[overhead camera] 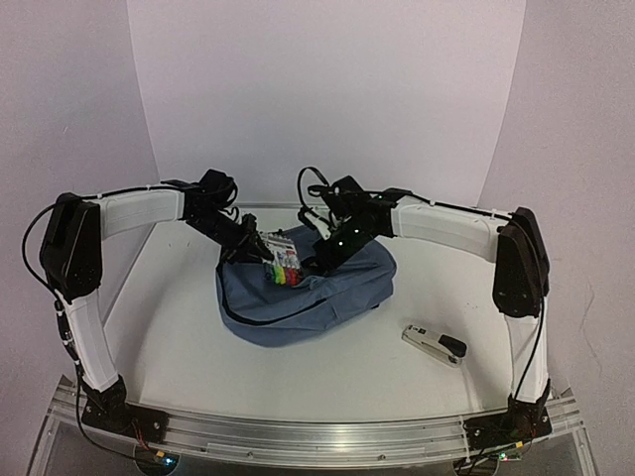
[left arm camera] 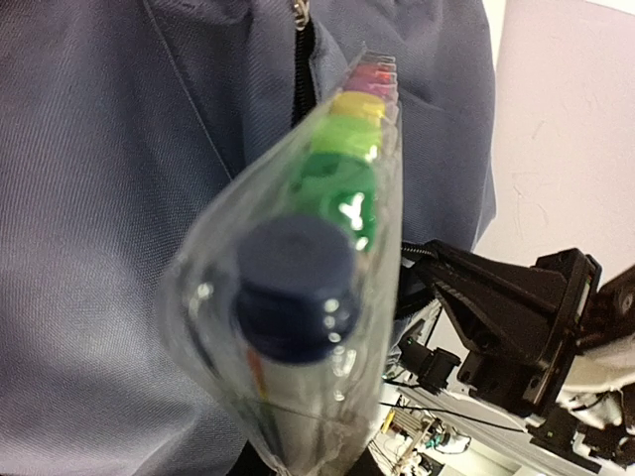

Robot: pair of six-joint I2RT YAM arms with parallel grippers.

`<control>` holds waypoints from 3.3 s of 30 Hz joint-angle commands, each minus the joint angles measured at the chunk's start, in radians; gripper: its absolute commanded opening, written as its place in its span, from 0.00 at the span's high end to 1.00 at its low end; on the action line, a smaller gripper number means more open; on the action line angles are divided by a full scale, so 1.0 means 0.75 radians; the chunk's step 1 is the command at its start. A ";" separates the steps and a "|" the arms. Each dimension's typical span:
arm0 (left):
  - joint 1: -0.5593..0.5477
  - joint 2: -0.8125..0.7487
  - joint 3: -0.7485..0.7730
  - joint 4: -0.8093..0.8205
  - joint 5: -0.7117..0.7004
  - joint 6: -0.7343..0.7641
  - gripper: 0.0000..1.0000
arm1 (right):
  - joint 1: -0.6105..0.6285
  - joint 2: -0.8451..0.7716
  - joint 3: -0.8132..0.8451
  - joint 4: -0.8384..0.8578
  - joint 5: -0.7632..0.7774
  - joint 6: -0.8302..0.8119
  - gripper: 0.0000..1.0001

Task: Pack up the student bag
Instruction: Place the stationery in the student bag.

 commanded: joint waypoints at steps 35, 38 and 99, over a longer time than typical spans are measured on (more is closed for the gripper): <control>-0.002 -0.149 -0.186 0.041 0.121 -0.060 1.00 | 0.135 0.152 0.204 -0.152 0.288 -0.460 0.48; -0.001 -0.144 -0.182 0.040 0.123 -0.057 1.00 | 0.133 0.175 0.189 -0.152 0.380 -0.472 0.58; 0.086 0.030 -0.507 1.464 0.251 -0.895 1.00 | 0.069 -0.227 -0.071 0.389 -0.072 0.183 1.00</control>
